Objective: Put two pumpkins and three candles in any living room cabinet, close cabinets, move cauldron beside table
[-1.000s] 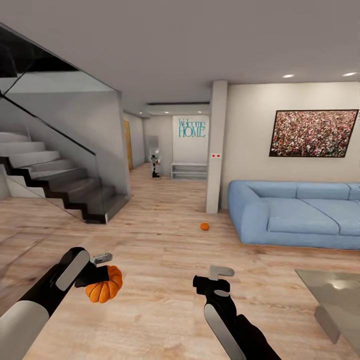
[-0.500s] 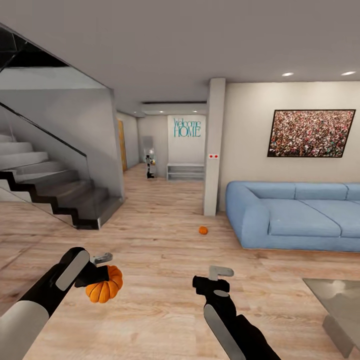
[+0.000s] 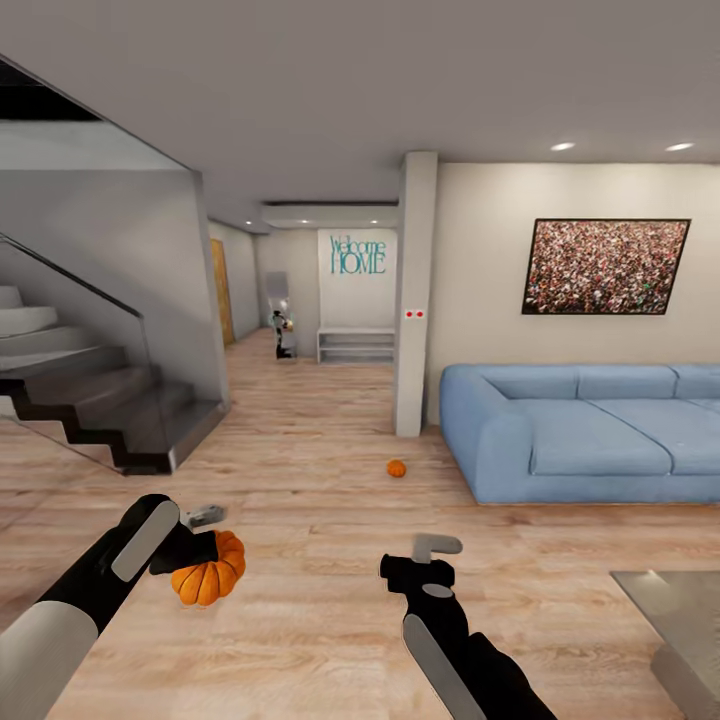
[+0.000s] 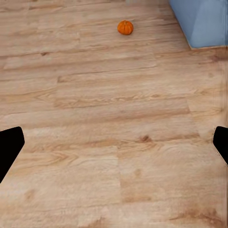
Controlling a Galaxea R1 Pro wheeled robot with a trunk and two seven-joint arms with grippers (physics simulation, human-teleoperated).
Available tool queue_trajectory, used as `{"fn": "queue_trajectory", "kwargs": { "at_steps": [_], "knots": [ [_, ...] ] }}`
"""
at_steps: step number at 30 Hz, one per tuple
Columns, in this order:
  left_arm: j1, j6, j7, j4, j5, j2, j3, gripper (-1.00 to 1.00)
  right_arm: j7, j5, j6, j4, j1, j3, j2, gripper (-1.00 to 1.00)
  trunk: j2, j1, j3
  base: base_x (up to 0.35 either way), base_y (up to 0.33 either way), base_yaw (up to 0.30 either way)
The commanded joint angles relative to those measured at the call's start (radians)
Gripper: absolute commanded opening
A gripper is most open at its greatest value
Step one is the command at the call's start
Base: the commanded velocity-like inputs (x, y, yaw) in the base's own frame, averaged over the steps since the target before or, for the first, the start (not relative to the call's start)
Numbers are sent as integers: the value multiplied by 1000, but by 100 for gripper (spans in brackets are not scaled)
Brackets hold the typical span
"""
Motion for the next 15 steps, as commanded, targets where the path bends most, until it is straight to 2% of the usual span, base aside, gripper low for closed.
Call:
{"fn": "queue_trajectory", "kwargs": {
  "at_steps": [1, 6, 15],
  "knots": [
    [-1, 1, 11, -2, 10, 2, -4, -100, -8, -6, 4, -1, -1, 2, 0, 100, -1, 1, -1, 328, 10, -275],
    [-1, 1, 11, -2, 9, 2, -4, -100, -9, -6, 4, -1, -1, 2, 0, 100, -1, 1, -1, 329, 4, -240],
    [-1, 1, 11, -4, 10, 3, -5, -100, -9, -6, 4, -1, -1, 3, 0, 100, -1, 1, -1, 329, 0, -41]
  ]
}}
